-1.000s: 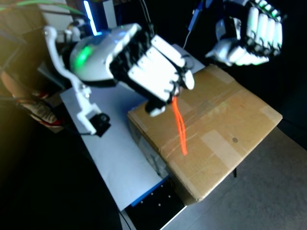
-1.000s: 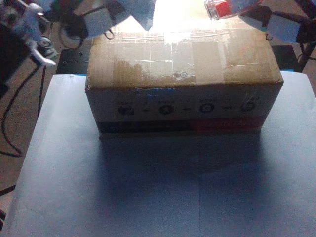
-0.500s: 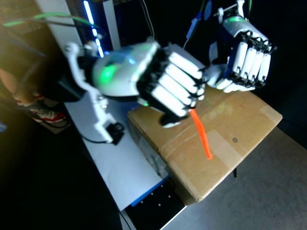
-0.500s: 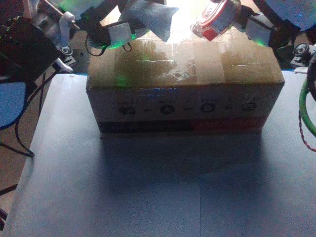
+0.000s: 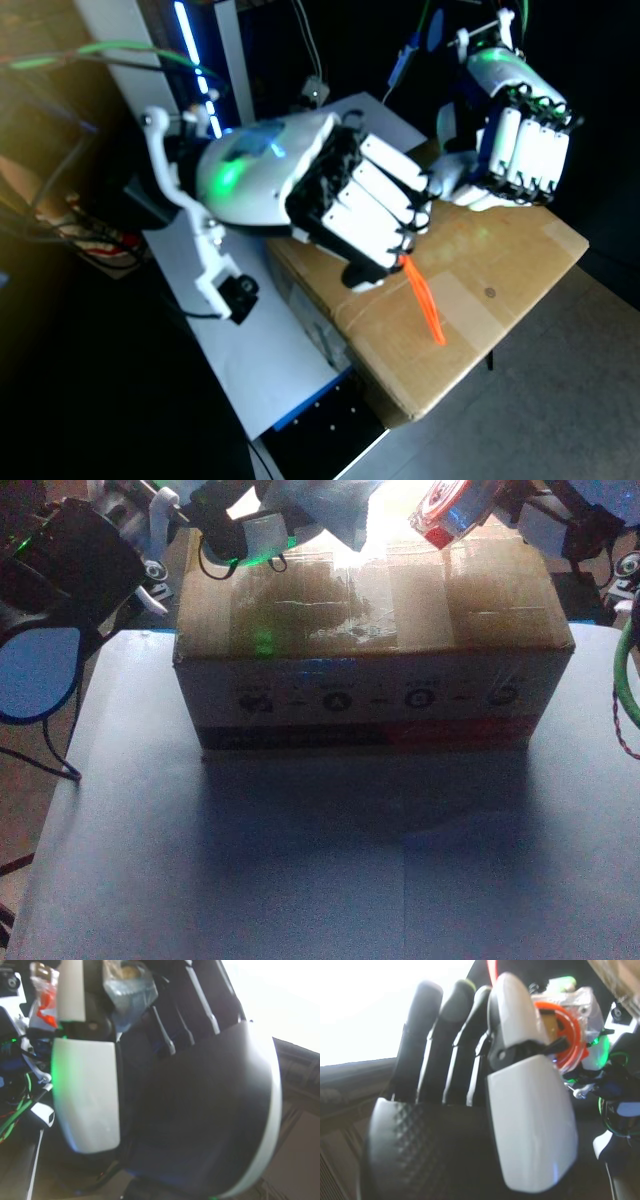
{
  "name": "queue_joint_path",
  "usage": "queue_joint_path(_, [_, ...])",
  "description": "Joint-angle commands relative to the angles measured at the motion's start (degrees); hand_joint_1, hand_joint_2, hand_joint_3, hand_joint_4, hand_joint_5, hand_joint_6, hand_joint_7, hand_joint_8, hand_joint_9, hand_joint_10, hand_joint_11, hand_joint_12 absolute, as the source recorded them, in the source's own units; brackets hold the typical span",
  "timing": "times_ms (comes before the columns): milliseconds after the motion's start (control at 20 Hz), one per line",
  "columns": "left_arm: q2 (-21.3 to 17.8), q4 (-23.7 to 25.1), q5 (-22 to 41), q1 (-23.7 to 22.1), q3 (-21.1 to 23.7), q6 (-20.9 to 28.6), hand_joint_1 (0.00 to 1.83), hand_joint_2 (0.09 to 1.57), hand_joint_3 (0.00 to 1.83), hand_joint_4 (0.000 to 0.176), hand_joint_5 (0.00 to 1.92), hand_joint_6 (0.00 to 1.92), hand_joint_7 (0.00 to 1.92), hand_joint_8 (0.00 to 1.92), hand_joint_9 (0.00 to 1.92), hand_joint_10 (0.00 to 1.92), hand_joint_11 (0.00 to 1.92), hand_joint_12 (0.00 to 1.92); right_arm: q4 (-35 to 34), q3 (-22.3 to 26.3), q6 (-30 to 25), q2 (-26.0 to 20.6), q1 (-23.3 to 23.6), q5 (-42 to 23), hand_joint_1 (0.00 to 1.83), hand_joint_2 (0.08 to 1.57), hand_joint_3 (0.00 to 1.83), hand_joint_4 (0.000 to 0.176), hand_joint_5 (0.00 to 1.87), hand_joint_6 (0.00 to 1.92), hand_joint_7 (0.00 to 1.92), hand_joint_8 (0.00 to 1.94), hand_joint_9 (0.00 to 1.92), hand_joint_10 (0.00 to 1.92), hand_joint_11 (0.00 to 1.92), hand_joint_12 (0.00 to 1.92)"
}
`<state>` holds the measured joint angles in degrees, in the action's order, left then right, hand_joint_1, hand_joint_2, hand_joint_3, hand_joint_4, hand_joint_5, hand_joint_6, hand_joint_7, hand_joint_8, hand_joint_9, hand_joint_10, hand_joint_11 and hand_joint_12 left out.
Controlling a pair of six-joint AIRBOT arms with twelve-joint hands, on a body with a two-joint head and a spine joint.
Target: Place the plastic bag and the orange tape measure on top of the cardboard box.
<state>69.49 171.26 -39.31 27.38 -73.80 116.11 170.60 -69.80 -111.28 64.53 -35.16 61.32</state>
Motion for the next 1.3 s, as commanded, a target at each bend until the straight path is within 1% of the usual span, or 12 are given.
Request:
queue_joint_path(0, [0.21, 1.31, -7.05, -1.04, -0.23, -0.02, 1.25, 1.22, 0.0, 0.0, 0.75, 1.07, 0.83, 1.49, 1.0, 1.63, 1.0, 1.84, 1.97, -0.43, -0.02, 0.1, 1.24, 6.82, 1.38, 1.11, 0.0, 0.0, 0.93, 0.94, 0.94, 1.08, 0.94, 1.29, 0.87, 1.56])
queue_joint_path(100, [0.14, 1.31, -7.05, -1.02, -0.2, -0.02, 1.23, 1.21, 0.0, 0.0, 0.78, 1.05, 0.86, 1.48, 1.03, 1.66, 1.11, 1.91, 1.97, -0.48, -0.02, 0.22, 1.36, 6.71, 1.38, 1.12, 0.0, 0.0, 0.87, 1.01, 0.94, 1.1, 0.93, 1.29, 0.87, 1.58])
queue_joint_path(150, [0.06, 1.31, -7.05, -1.0, -0.17, -0.01, 1.17, 1.21, 0.0, 0.001, 0.81, 1.21, 0.78, 1.35, 0.73, 1.33, 0.72, 1.8, 1.97, -0.47, -0.02, 0.35, 1.36, 6.71, 1.25, 1.13, 0.0, 0.0, 0.86, 1.03, 1.01, 1.15, 0.91, 1.35, 0.85, 1.67])
queue_joint_path(200, [-0.1, 1.31, -7.05, -0.97, -0.15, -0.01, 1.16, 1.22, 0.0, 0.013, 0.81, 1.22, 0.73, 1.41, 0.62, 1.36, 0.58, 1.86, 1.97, -0.47, -0.03, 0.54, 1.35, 6.71, 1.14, 1.14, 0.0, 0.0, 0.9, 1.11, 0.85, 1.17, 0.86, 1.4, 0.81, 1.72])
queue_joint_path(300, [-0.42, 1.31, -7.05, -0.93, -0.09, -0.01, 1.12, 1.18, 0.0, 0.0, 0.84, 1.19, 0.58, 1.05, 0.53, 1.34, 0.42, 1.82, 1.97, -0.43, -0.04, 0.59, 1.35, 6.72, 1.07, 1.04, 0.0, 0.0, 0.73, 0.91, 0.78, 1.18, 0.77, 1.44, 0.69, 1.76])
queue_joint_path(400, [-0.75, 1.31, -7.05, -0.81, 0.09, -0.01, 1.08, 1.05, 0.0, 0.0, 0.71, 0.45, 0.49, 0.89, 0.34, 1.33, 0.19, 1.87, 1.97, -0.39, -0.04, 0.58, 1.35, 6.75, 1.0, 1.0, 0.0, 0.0, 0.63, 0.83, 0.7, 1.17, 0.67, 1.46, 0.6, 1.78])
queue_joint_path(500, [-1.04, 1.31, -7.05, -0.44, 0.35, -0.01, 1.1, 1.03, 0.0, 0.0, 0.8, 0.22, 0.48, 0.93, 0.34, 1.41, 0.24, 1.9, 1.97, -0.34, -0.05, 0.56, 1.35, 6.79, 0.96, 0.99, 0.0, 0.0, 0.61, 0.81, 0.66, 1.19, 0.62, 1.5, 0.56, 1.82])
queue_joint_path(850, [-1.69, 1.31, -7.07, 0.37, 0.9, 0.05, 1.08, 1.02, 0.0, 0.0, 0.79, 0.07, 0.35, 1.11, 0.27, 1.55, 0.26, 1.92, 1.97, 1.35, -0.07, 0.21, 1.35, 8.51, 0.91, 0.95, 0.0, 0.0, 0.59, 0.68, 0.61, 0.94, 0.56, 1.29, 0.45, 1.72])
queue_joint_path(950, [-2.59, 1.31, -7.39, 0.66, 1.97, 0.02, 1.07, 1.0, 0.0, 0.0, 0.68, 0.01, 0.29, 0.81, 0.15, 1.29, 0.04, 1.91, 1.97, 2.6, -0.07, -0.86, 1.33, 10.05, 0.87, 0.93, 0.0, 0.0, 0.57, 0.59, 0.56, 0.88, 0.51, 1.35, 0.44, 1.79])
queue_joint_path(1000, [-4.01, 1.31, -8.26, 1.08, 3.45, 0.03, 1.0, 0.97, 0.0, 0.003, 0.48, 0.0, 0.31, 0.23, 0.09, 0.7, 0.0, 1.52, 1.97, 3.89, -0.08, -2.08, 1.31, 11.2, 0.76, 0.91, 0.0, 0.0, 0.5, 0.63, 0.43, 1.0, 0.43, 1.46, 0.41, 1.85])
queue_joint_path(1100, [-6.65, 1.31, -10.27, 1.67, 6.09, 0.04, 0.97, 0.97, 0.0, 0.015, 0.35, 0.0, 0.27, 0.03, 0.05, 0.48, 0.0, 1.31, 1.97, 6.04, -0.08, -4.19, 1.03, 12.85, 0.74, 0.92, 0.0, 0.0, 0.46, 0.5, 0.39, 0.96, 0.31, 1.38, 0.2, 1.82])
queue_joint_path(1250, [-11.4, 1.31, -14.71, 2.38, 10.06, -0.02, 0.93, 0.96, 0.0, 0.0, 0.34, 0.0, 0.23, 0.0, 0.05, 0.44, 0.17, 1.53, 1.97, 9.1, -0.07, -7.57, -0.24, 14.48, 0.69, 0.94, 0.0, 0.0, 0.5, 0.26, 0.45, 0.87, 0.34, 1.3, 0.2, 1.72])
